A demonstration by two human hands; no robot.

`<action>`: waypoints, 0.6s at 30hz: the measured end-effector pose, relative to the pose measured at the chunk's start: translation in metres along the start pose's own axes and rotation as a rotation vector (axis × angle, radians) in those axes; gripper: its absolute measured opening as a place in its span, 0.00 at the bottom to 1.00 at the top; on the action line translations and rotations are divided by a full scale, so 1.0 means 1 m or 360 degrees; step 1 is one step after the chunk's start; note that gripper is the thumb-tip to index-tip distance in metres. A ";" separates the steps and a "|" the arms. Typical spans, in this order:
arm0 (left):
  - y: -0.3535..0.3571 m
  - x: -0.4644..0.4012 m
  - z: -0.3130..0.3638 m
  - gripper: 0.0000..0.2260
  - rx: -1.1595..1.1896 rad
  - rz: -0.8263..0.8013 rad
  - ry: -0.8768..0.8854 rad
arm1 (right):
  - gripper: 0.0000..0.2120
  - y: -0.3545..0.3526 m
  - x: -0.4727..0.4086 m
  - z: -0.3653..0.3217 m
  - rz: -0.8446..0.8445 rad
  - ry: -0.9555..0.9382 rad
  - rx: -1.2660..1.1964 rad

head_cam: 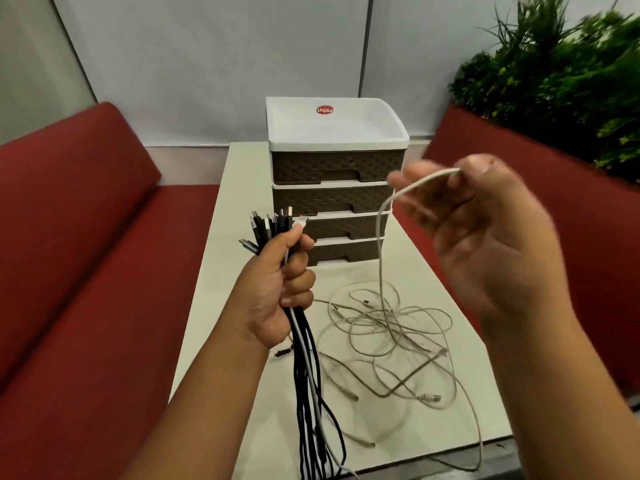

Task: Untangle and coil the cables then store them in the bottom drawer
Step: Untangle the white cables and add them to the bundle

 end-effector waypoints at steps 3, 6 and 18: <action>0.001 0.001 -0.001 0.13 -0.0066 -0.0003 -0.0019 | 0.17 0.003 0.006 0.052 0.0188 0.0425 -0.0176; 0.003 0.002 -0.006 0.16 -0.0111 -0.0026 -0.0043 | 0.09 0.005 0.010 0.082 0.0151 0.0658 0.0037; 0.011 0.004 -0.014 0.26 -0.0263 -0.0076 -0.0019 | 0.12 0.043 -0.004 0.087 -0.0363 0.0785 0.1128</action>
Point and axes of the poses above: each hand's wrist, its own x-axis away from the middle knuckle, its own y-axis out of the palm, z = x × y, the point moved 9 cm from there along -x, towards the middle knuckle, and after that the axes turned 11 degrees about -z, right-handed, at the moved point
